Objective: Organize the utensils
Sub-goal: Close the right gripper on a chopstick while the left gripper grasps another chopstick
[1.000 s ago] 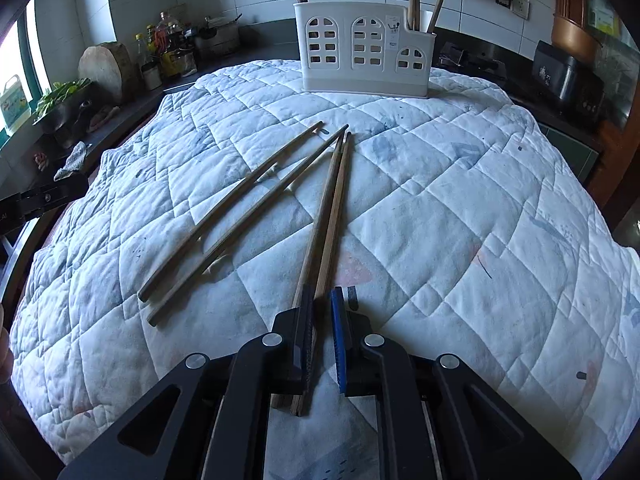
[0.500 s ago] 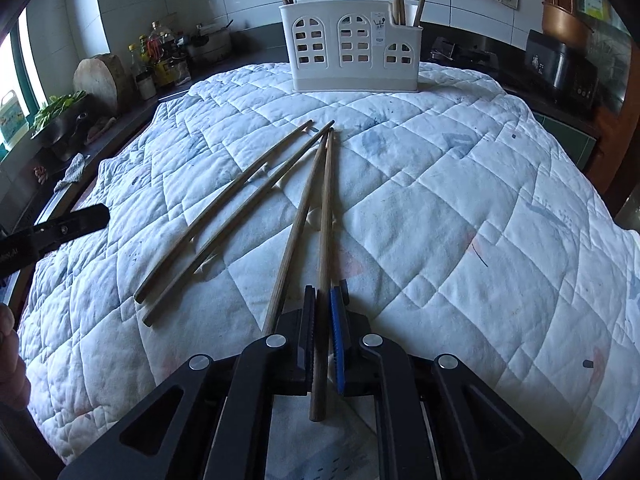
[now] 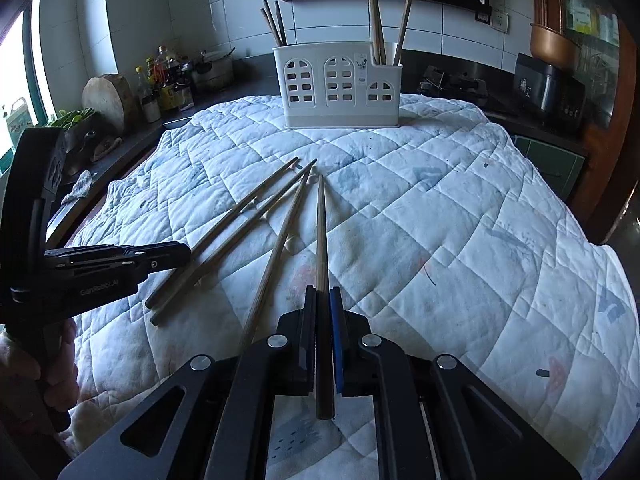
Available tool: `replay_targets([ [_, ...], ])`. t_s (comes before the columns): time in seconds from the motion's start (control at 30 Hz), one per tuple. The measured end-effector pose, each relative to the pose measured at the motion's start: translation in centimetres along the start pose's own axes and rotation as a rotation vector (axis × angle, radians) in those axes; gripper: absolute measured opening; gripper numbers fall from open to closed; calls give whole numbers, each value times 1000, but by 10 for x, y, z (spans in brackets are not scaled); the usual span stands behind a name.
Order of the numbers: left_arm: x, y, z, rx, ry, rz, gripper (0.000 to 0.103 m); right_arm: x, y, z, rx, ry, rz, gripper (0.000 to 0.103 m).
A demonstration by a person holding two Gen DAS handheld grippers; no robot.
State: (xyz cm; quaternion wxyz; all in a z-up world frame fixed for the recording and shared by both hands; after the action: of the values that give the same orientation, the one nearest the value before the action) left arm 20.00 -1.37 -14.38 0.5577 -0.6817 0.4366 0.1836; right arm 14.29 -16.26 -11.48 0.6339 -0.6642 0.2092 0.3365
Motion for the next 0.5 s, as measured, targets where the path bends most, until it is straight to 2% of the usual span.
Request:
replay_targets([
  [0.2, 9, 1, 4, -14, 3, 22, 9, 1, 0, 0, 6, -15, -2, 7],
  [0.5, 14, -1, 3, -14, -7, 5, 9, 3, 3, -1, 13, -21, 3, 7],
])
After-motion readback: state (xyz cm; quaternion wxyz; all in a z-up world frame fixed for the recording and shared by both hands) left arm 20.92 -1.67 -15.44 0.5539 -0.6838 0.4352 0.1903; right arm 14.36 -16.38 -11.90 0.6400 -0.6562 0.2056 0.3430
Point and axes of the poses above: each gripper's, at about its wrist camera, not at the fingertips, and x roughly the way its jaws point, z to its left, y to its underside, the point moved 7 cm from there along x, roughly the way its jaws point, and after that the axes turned 4 degrees about y, right-handed, at the moved point
